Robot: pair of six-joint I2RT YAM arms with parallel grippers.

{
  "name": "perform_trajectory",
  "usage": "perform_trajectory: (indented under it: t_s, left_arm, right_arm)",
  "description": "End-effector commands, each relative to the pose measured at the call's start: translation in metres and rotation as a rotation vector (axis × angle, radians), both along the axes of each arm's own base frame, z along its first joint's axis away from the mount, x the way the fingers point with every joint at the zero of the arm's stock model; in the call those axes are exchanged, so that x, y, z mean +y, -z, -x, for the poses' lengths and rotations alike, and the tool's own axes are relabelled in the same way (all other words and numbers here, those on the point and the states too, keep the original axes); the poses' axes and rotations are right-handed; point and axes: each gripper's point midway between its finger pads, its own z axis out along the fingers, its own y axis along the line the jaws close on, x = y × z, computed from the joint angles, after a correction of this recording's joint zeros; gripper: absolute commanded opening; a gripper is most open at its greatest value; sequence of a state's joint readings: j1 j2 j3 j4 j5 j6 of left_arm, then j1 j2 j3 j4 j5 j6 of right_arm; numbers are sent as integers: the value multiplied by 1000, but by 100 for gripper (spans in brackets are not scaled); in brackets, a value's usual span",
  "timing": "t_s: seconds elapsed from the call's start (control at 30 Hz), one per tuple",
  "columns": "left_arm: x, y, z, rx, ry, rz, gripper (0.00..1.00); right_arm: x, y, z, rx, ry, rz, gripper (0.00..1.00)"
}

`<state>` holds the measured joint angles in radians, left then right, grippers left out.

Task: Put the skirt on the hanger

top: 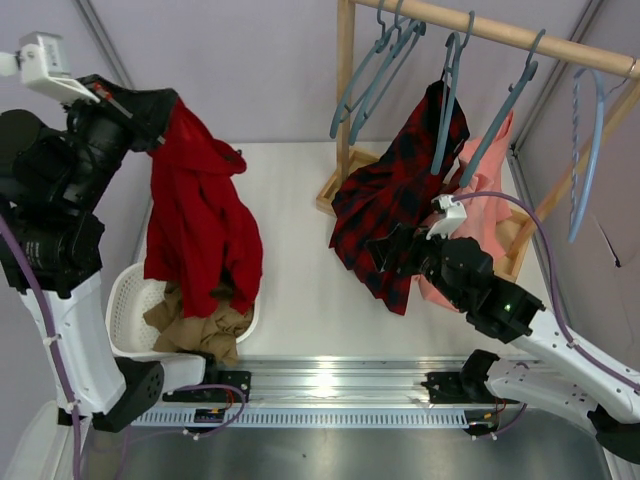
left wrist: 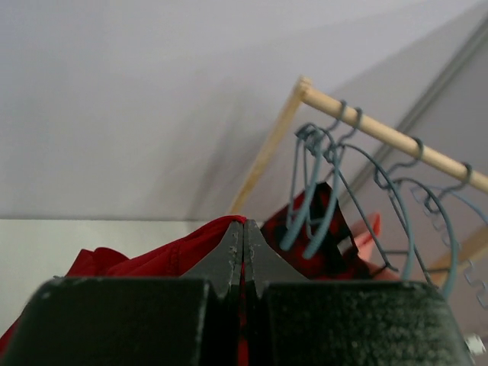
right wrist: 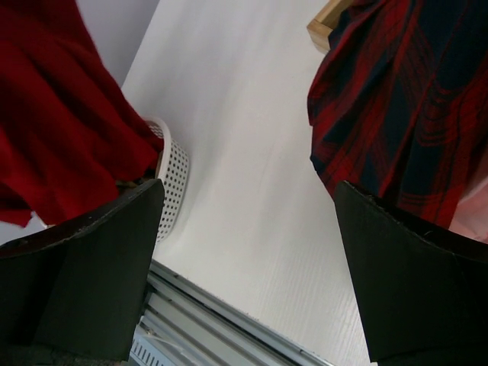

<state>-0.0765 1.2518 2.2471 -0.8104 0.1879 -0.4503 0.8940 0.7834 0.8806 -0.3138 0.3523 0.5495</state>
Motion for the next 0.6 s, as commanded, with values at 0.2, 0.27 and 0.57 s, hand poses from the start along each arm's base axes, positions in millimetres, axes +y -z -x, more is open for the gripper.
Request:
perform_trajectory:
  t_s: [0.2, 0.27, 0.57]
  left_arm:
    - [-46, 71, 17, 133, 214, -200, 0]
    - [-40, 107, 17, 234, 193, -233, 0]
    - [-3, 250, 42, 600, 65, -354, 0]
  right_arm:
    - [35, -34, 14, -137, -190, -63, 99]
    - [44, -36, 17, -156, -226, -55, 99]
    - [64, -3, -12, -39, -114, -53, 99]
